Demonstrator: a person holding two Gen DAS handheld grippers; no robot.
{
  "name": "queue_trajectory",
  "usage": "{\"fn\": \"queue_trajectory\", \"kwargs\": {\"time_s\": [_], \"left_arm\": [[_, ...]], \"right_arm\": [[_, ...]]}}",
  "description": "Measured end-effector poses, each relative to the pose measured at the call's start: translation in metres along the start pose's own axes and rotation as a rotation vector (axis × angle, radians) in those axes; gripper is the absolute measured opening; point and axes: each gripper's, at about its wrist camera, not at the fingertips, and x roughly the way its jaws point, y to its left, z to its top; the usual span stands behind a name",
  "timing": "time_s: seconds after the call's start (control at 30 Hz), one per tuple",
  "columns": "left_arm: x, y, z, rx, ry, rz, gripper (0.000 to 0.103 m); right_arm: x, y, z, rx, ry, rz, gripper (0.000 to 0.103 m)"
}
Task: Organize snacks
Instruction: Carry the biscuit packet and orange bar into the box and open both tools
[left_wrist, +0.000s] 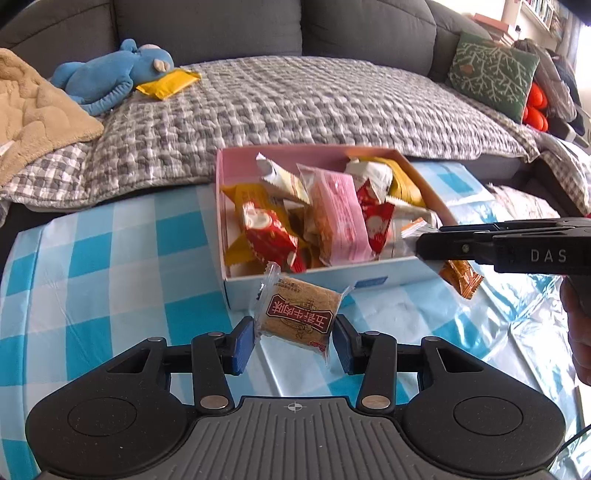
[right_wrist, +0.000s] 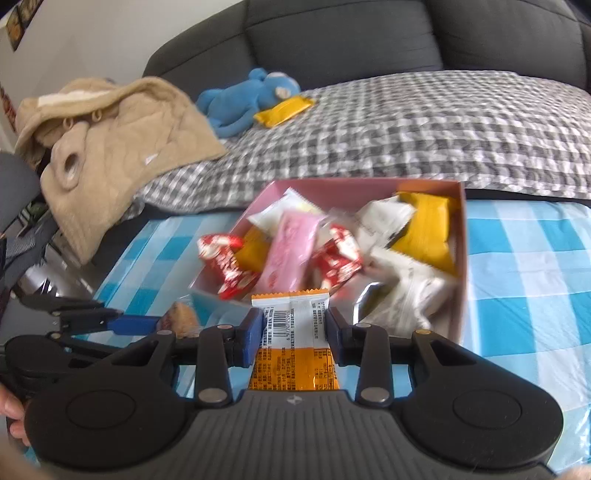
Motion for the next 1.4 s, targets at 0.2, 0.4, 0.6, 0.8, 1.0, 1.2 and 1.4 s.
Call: {"fn": "queue_trajectory", "kwargs": {"time_s": [0.2, 0.4, 0.6, 0.8, 1.0, 1.2, 1.4], "left_arm": [[0.005, -0.006, 0.011, 0.023, -0.03, 0.002, 0.043], [0.01, -0.017, 0.028, 0.05, -0.07, -0.016, 0.043], [0.028, -0.024, 0.052, 0.051, -0.087, 0.021, 0.043], [0.044, -0.022, 0.076, 0.006, -0.114, 0.083, 0.046], [0.045, -0.02, 0.092, -0.012, -0.145, 0.162, 0.072], [0.019, -0.009, 0.082, -0.077, -0.15, 0.157, 0.075], [-0.019, -0.006, 0.065, -0.179, -0.142, 0.231, 0.085]], "right_arm": [[-0.005, -0.027, 0.009, 0.114, -0.034, -0.024, 0.034], [-0.008, -0.048, 0.015, 0.176, -0.058, -0.044, 0.034], [-0.002, -0.057, 0.019, 0.188, -0.067, -0.064, 0.034], [0.005, -0.057, 0.033, 0.188, -0.09, -0.053, 0.034], [0.022, -0.051, 0.049, 0.246, -0.14, -0.051, 0.04], [0.015, -0.055, 0.039, 0.209, -0.09, -0.131, 0.054], [-0.027, -0.039, 0.04, 0.193, -0.125, -0.114, 0.066]]}}
